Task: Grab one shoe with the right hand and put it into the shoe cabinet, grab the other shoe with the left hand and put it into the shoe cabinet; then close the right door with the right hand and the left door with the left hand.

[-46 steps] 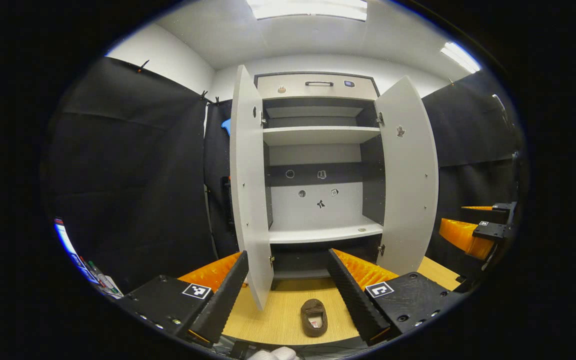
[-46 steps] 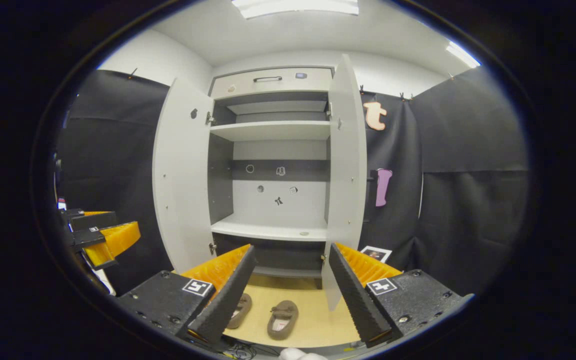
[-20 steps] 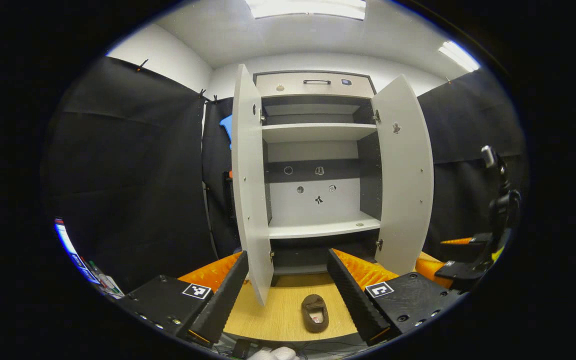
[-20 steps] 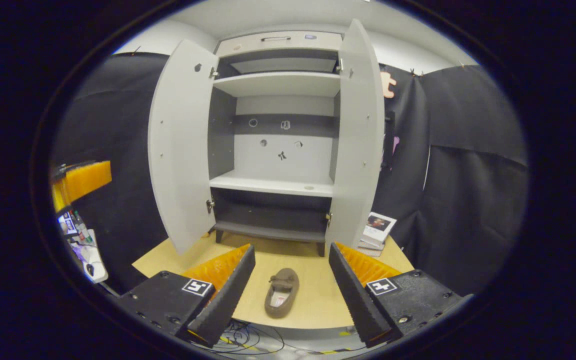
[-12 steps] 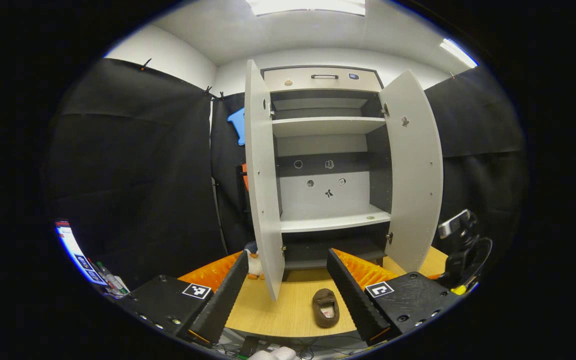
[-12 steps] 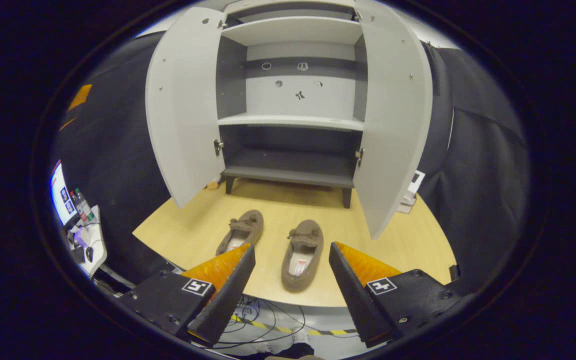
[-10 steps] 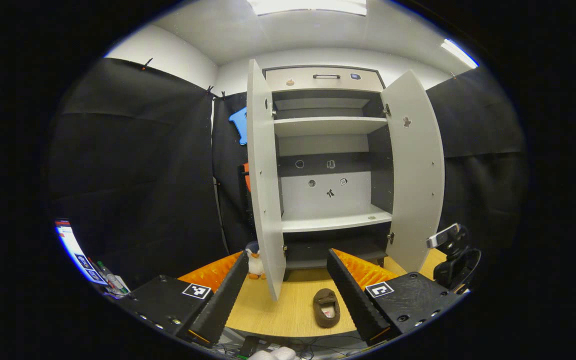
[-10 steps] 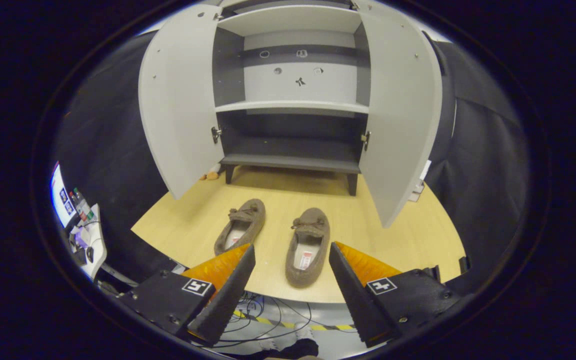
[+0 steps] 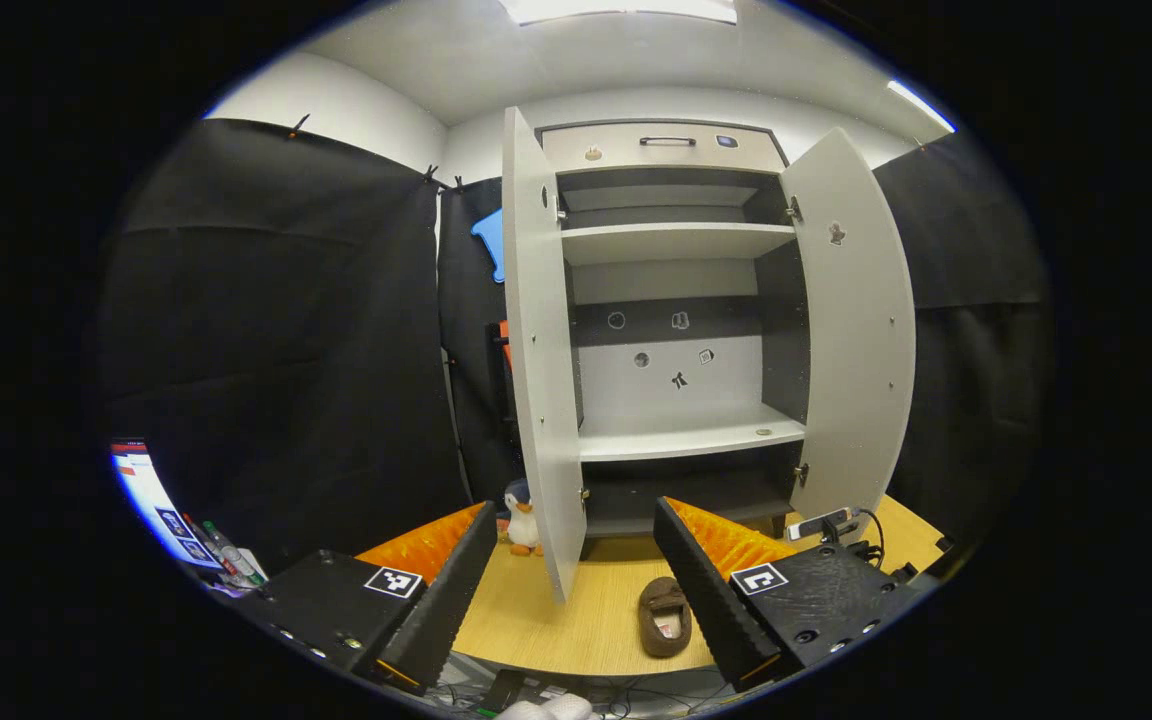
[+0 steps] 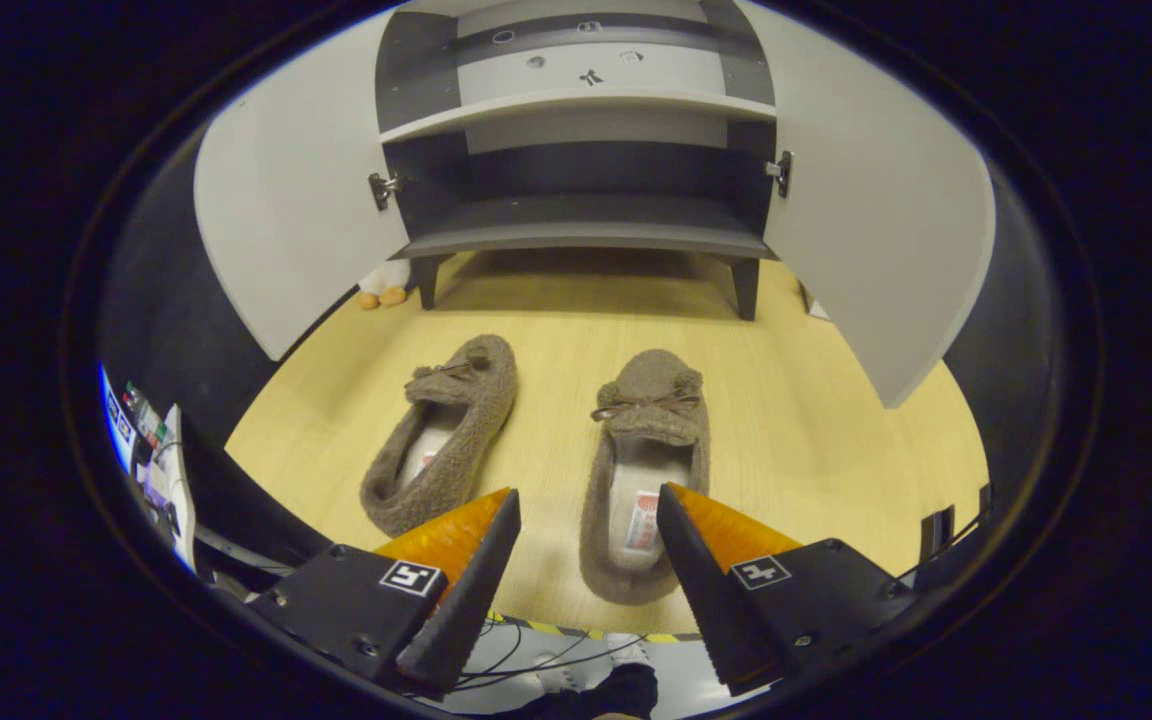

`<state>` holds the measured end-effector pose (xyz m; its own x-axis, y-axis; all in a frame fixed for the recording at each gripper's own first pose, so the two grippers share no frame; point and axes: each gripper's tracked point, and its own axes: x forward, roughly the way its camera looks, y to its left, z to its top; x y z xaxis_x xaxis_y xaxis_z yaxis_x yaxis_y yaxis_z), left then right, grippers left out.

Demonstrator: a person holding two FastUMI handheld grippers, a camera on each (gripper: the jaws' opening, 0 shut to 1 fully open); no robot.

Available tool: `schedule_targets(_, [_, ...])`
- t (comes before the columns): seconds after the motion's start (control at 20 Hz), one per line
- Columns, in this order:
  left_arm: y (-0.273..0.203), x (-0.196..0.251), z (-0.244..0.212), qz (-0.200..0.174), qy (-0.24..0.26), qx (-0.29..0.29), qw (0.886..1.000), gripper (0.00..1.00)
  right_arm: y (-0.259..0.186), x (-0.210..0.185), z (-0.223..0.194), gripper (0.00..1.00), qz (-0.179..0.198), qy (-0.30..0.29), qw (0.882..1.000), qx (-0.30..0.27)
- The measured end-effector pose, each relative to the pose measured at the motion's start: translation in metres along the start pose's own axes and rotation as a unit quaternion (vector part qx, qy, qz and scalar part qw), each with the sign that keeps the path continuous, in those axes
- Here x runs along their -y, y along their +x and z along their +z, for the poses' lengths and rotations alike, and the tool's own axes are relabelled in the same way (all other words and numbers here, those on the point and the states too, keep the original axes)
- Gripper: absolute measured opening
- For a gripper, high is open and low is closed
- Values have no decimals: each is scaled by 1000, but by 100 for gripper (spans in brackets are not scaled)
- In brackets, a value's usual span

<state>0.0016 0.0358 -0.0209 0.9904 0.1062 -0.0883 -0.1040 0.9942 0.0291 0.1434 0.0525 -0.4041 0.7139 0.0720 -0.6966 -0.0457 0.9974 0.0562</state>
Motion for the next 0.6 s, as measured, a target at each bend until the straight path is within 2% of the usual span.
schedule_targets(0.2, [14,2,-2,10,-1,-9,1000,96,40,5,9,88,-6,4,1000,-7])
schedule_targets(0.6, [37,12,-5,20,3,-21,1000,96,94,5,25,80,-11,10,1000,-12])
